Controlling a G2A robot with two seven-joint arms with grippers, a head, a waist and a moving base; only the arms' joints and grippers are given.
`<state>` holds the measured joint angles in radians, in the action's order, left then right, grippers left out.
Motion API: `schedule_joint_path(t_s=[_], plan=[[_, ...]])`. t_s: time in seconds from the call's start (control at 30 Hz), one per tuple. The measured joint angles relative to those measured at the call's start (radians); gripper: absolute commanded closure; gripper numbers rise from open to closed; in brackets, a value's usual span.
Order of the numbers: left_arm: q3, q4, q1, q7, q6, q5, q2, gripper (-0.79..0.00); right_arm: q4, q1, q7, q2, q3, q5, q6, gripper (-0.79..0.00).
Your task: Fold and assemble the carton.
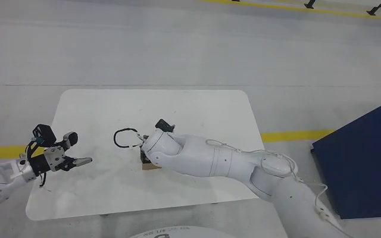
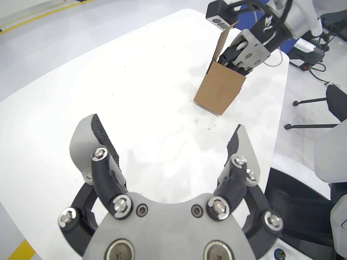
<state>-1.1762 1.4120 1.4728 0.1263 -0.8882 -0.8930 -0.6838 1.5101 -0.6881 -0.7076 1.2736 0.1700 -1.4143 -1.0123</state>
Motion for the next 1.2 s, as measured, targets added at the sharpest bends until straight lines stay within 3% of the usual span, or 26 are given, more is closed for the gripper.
schedule_joint_path(t_s=[0.17,1.2], plan=[[0.0,0.0,0.0,0.0,0.0,0.0,0.0,-0.785,0.017,0.034,-0.112,0.012,0.0,-0.102,0.0,0.0],[0.0,0.0,0.0,0.0,0.0,0.0,0.0,-0.785,-0.017,0.036,-0.101,0.024,0.0,-0.068,0.0,-0.022]])
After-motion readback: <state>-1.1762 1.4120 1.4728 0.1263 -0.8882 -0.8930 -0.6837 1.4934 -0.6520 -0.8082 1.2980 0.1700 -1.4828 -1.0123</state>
